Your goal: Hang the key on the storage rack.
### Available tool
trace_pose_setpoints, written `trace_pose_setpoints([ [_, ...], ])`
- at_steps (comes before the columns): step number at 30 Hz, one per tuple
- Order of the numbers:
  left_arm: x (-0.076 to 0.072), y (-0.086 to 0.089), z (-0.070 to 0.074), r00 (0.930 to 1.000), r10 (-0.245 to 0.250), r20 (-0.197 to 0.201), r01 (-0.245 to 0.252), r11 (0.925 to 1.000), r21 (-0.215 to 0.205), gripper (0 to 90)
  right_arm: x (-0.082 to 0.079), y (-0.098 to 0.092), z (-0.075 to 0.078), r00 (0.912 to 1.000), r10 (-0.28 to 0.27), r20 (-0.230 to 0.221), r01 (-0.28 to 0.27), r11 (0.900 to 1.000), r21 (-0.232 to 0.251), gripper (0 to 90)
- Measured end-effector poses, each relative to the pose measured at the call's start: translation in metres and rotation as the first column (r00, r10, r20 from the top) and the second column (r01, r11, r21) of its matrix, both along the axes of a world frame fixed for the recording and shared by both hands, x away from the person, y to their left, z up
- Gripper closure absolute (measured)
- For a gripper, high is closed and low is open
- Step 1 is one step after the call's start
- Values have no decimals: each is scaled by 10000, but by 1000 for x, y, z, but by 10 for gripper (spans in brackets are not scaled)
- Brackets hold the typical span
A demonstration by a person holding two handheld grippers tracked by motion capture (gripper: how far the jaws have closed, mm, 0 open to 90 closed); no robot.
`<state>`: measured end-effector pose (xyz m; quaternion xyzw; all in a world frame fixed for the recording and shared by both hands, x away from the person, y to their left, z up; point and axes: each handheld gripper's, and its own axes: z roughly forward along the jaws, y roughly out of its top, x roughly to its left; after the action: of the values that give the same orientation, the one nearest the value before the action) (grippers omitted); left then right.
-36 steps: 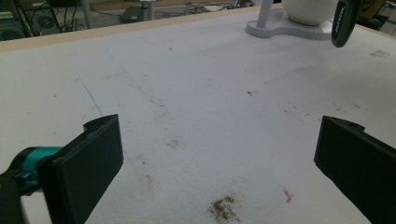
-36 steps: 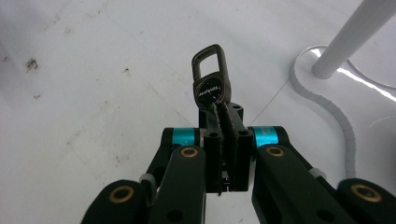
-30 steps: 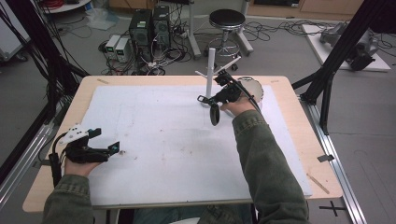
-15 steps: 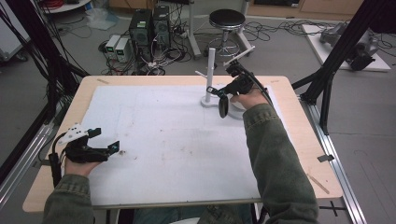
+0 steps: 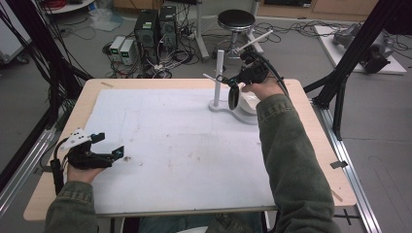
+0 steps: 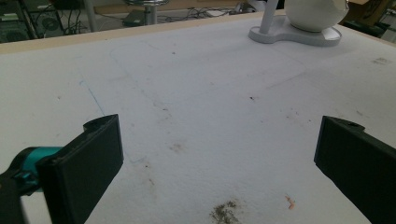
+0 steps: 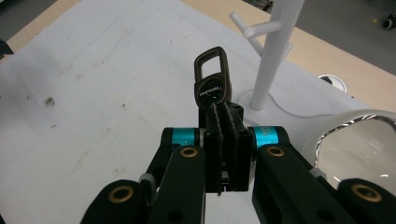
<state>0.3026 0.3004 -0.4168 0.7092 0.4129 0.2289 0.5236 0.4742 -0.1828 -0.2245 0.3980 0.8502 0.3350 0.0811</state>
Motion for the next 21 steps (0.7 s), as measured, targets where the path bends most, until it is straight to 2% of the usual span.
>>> trace_pose_setpoints([
  [12,0,1,1,10000,51,48,-51,10000,-80,17,14,2,23,9995,-297,72,297,9996,6,869],
  [14,0,1,0,10000,20,49,-19,10000,-84,17,16,3,21,9995,-311,29,311,9995,27,869],
  [18,-1,1,0,10000,14,51,-13,10000,-49,17,21,3,13,9977,-672,-60,672,9977,-1,869],
  [21,-1,1,1,10000,14,82,-14,10000,-42,17,23,3,8,9977,-630,-258,627,9980,-106,869],
])
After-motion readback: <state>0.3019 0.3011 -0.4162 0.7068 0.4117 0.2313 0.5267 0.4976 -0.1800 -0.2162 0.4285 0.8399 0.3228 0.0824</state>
